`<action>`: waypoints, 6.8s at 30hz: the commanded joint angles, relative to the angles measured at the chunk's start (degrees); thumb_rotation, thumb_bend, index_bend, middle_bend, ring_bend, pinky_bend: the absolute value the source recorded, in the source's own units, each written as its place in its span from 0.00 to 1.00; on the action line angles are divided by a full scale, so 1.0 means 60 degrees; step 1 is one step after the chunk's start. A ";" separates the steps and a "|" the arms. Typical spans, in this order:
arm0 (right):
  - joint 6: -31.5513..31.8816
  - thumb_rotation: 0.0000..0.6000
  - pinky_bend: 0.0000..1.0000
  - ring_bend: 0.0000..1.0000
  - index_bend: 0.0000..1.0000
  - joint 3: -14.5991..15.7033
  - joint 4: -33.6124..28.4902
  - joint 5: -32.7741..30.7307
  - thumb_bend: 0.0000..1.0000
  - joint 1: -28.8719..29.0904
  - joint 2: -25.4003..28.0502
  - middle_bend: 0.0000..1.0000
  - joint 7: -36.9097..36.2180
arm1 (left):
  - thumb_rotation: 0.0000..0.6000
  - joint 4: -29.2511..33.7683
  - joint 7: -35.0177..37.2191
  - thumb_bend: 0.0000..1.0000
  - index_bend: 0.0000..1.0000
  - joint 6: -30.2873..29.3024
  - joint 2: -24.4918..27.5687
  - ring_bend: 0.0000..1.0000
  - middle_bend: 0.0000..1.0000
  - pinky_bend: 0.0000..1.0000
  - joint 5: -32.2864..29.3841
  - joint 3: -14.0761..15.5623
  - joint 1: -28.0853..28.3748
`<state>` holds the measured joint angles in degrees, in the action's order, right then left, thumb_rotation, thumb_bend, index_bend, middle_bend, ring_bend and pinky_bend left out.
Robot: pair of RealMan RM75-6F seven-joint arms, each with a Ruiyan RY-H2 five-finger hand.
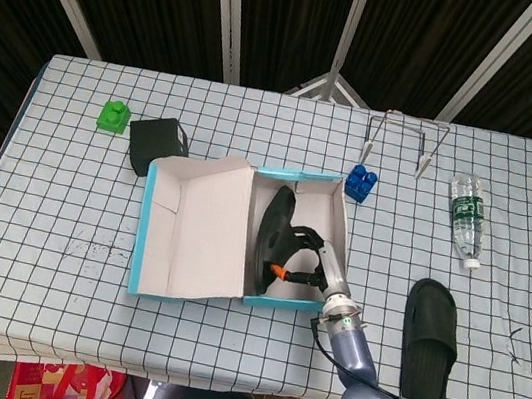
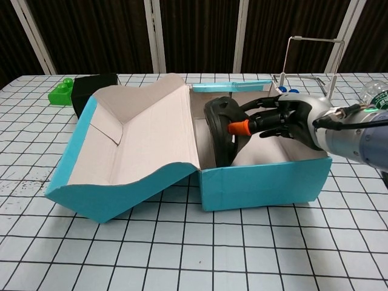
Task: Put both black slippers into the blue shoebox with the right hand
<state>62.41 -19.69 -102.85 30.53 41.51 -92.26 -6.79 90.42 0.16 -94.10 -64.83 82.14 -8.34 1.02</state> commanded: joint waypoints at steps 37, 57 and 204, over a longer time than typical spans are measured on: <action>0.1295 1.00 0.11 0.29 0.70 0.0885 0.1078 0.1310 0.69 -0.0336 -0.1295 0.43 0.3388 | 1.00 0.0041 0.0030 0.04 0.21 -0.0006 0.0036 0.00 0.05 0.04 0.0023 0.0023 -0.0015; 0.1366 1.00 0.11 0.29 0.70 0.0300 0.0801 0.1045 0.69 -0.0379 -0.1468 0.43 0.4247 | 1.00 0.0026 0.0079 0.04 0.21 0.0004 0.0041 0.00 0.05 0.04 0.0011 0.0013 -0.0010; -0.1214 1.00 0.44 0.44 0.39 0.3887 -0.2485 0.6808 0.52 -0.2919 0.2457 0.36 0.0395 | 1.00 0.0055 0.0305 0.04 0.22 0.0092 0.0159 0.00 0.05 0.04 -0.0287 -0.0109 -0.0074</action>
<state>55.98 4.06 -117.44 71.51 23.42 -77.65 -3.72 90.75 1.99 -93.54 -63.87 80.43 -9.00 0.58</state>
